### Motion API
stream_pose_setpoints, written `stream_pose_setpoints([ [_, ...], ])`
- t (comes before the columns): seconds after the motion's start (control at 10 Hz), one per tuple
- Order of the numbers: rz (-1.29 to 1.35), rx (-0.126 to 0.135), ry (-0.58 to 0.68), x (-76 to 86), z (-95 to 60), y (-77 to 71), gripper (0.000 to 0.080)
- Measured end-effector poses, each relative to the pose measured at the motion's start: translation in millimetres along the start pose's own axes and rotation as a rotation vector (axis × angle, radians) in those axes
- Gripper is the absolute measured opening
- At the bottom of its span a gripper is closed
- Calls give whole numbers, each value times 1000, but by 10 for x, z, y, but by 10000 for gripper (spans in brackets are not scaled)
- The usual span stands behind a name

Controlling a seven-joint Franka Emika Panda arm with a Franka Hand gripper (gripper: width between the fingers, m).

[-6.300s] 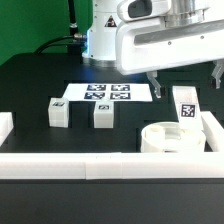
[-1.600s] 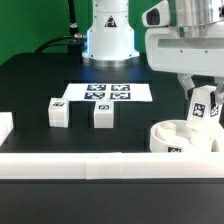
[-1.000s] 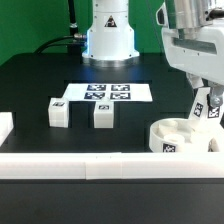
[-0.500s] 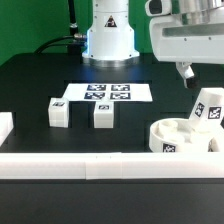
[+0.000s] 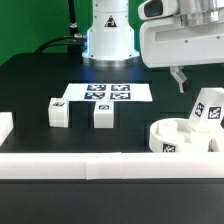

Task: Assemble stool

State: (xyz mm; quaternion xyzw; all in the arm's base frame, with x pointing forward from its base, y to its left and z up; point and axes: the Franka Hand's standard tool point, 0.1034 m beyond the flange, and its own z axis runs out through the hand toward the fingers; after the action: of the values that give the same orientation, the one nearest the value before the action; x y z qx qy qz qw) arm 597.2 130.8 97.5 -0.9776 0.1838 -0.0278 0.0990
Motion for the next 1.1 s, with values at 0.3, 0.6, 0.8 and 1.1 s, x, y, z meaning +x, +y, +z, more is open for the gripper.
stream_pose_setpoints([
  [0.3,-257,1,2,-11,-24,-82,649],
  [0.6,-512,-19,3,-8,-4,-61,649],
  [0.8,-769,-65,11,-24,11,-103,649],
  [1.1,-1101,-109,-2,-41,-11,-173,649],
])
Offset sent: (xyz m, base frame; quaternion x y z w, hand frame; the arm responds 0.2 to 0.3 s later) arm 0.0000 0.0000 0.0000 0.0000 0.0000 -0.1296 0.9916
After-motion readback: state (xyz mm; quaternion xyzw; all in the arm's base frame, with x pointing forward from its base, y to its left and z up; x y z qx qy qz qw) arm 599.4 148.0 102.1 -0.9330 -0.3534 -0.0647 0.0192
